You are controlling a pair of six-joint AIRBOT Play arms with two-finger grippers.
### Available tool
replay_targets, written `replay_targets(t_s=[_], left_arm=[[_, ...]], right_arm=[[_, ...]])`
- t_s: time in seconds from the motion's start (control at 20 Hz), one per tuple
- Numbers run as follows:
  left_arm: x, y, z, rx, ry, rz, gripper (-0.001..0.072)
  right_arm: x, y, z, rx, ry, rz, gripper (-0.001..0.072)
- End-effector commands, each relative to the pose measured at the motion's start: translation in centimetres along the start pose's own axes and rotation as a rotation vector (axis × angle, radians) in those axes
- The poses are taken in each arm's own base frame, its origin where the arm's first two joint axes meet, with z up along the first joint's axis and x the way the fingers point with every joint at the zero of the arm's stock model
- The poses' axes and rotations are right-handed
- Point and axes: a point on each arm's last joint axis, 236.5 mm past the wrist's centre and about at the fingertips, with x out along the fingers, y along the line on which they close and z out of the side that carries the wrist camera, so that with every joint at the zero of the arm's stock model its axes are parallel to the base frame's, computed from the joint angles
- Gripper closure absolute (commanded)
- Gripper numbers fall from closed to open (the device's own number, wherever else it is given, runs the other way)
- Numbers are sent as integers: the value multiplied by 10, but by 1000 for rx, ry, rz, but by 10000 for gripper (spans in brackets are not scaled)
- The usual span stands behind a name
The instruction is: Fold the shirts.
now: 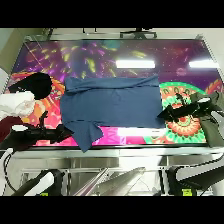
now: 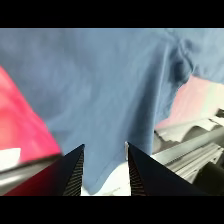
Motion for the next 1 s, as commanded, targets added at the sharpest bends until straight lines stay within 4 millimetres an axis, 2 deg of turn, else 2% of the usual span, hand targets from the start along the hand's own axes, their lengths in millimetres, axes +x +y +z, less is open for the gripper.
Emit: replay_targets(t_s=[0.0, 0.15, 0.2, 0.25, 0.4, 0.5, 0.8, 0.95], left_arm=[[12, 7, 13, -5, -1, -28, 424], [12, 3, 6, -5, 97, -56, 432], [8, 2, 1, 11, 139, -53, 535], [3, 4, -3, 19, 166, -31, 560], [-11, 20, -13, 32, 186, 92, 548], [-16, 26, -17, 18, 172, 142, 473], [-14, 32, -20, 32, 96, 171, 473], [-7, 40, -23, 6, 97, 179, 472]], right_arm=[[3, -1, 8, -3, -33, -7, 376], [3, 0, 6, -3, -27, -3, 375], [3, 0, 6, -3, -25, -2, 375], [3, 0, 6, -4, -25, -2, 375], [3, 0, 6, -3, -25, -2, 375], [3, 1, 6, -1, -26, 1, 375], [3, 9, 12, 47, -49, 38, 374], [3, 9, 11, 28, -48, 35, 374]])
